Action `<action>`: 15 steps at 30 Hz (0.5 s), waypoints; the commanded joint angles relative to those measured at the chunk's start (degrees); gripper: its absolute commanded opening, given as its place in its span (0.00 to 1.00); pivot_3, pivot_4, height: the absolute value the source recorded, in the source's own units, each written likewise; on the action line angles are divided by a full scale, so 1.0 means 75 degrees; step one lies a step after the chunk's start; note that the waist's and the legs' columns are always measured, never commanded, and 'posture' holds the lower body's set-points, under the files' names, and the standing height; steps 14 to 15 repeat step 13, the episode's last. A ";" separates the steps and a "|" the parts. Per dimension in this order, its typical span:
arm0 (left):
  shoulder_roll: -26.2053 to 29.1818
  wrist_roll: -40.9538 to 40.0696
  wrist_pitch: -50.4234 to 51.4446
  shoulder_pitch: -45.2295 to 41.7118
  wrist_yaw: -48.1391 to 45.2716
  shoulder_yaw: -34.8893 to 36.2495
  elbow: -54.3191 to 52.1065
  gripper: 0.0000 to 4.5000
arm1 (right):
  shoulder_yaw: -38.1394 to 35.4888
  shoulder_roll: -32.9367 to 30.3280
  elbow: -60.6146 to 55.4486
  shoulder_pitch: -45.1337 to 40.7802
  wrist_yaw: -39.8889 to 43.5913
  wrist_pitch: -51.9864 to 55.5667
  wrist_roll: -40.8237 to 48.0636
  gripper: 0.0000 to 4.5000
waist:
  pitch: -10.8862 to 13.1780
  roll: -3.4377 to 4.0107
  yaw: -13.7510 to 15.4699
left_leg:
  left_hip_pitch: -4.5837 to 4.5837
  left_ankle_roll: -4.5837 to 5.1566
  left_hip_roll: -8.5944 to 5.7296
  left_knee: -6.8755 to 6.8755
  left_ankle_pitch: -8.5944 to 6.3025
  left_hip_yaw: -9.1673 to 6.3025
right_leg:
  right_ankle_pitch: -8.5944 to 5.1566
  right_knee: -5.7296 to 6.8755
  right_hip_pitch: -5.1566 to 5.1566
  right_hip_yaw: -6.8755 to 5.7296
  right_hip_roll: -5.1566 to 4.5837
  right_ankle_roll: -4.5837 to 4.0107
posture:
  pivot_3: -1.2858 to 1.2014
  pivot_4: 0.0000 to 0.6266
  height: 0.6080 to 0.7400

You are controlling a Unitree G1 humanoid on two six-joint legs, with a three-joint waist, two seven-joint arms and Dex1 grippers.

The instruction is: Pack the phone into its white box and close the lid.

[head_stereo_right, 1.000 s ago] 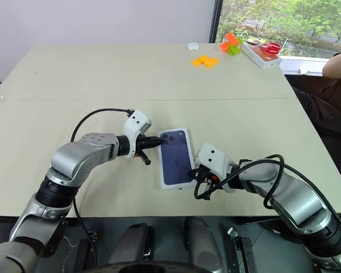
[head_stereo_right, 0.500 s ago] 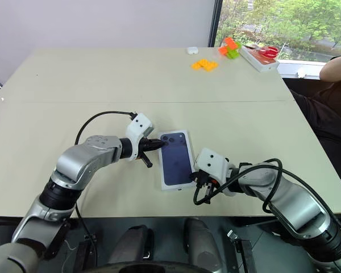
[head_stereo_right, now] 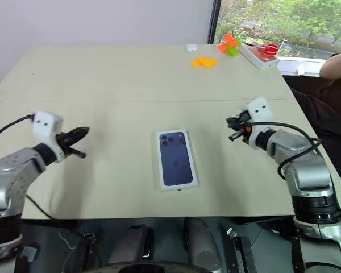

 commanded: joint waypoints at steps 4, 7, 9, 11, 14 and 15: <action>0.0086 -0.0163 -0.0469 0.0357 0.0040 0.0859 0.0070 0.00 | 0.0038 -0.0036 0.0077 -0.0072 0.0550 -0.0396 0.0010 0.01 | 0.0000 -0.0002 0.0018 | 0.0001 0.0000 -0.0001 0.0003 0.0000 0.0001 | -0.0014 0.0002 0.0002 0.0000 -0.0001 0.0009 | 0.52 0.24 1.00; 0.0123 -0.0156 -0.0499 0.0436 0.0023 0.0906 0.0197 0.00 | 0.0106 0.0039 -0.0066 0.0000 0.0672 -0.0368 0.0048 0.01 | 0.0000 -0.0002 -0.0005 | 0.0009 0.0000 0.0002 0.0004 0.0000 0.0003 | -0.0017 0.0007 0.0005 0.0002 0.0004 0.0016 | 0.52 0.24 1.00; 0.0114 -0.0250 -0.0437 0.0506 -0.0011 0.0909 0.0098 0.00 | 0.0056 0.0098 -0.0197 0.0071 0.0686 -0.0343 0.0104 0.01 | 0.0000 -0.0002 -0.0025 | 0.0009 0.0000 0.0007 0.0003 0.0000 0.0002 | -0.0016 0.0008 0.0004 0.0002 0.0011 0.0018 | 0.52 0.24 1.00; 0.0100 -0.0380 -0.0350 0.0509 -0.0031 0.0903 0.0090 0.00 | -0.0011 0.0134 -0.0313 0.0186 0.0748 -0.0339 0.0196 0.01 | 0.0000 -0.0001 -0.0032 | 0.0009 0.0000 0.0010 0.0002 0.0000 0.0002 | -0.0006 0.0010 0.0001 0.0006 0.0013 0.0025 | 0.52 0.24 1.00; 0.0106 -0.0450 -0.0322 0.0480 -0.0044 0.0874 0.0147 0.00 | -0.0040 0.0125 -0.0425 0.0306 0.0843 -0.0325 0.0287 0.01 | 0.0000 -0.0001 -0.0026 | 0.0007 0.0000 0.0011 0.0002 0.0000 0.0001 | -0.0002 0.0010 0.0000 0.0008 0.0013 0.0028 | 0.52 0.24 1.00; 0.0106 -0.0450 -0.0322 0.0480 -0.0044 0.0874 0.0147 0.00 | -0.0040 0.0125 -0.0425 0.0306 0.0843 -0.0325 0.0287 0.01 | 0.0000 -0.0001 -0.0026 | 0.0007 0.0000 0.0011 0.0002 0.0000 0.0001 | -0.0002 0.0010 0.0000 0.0008 0.0013 0.0028 | 0.52 0.24 1.00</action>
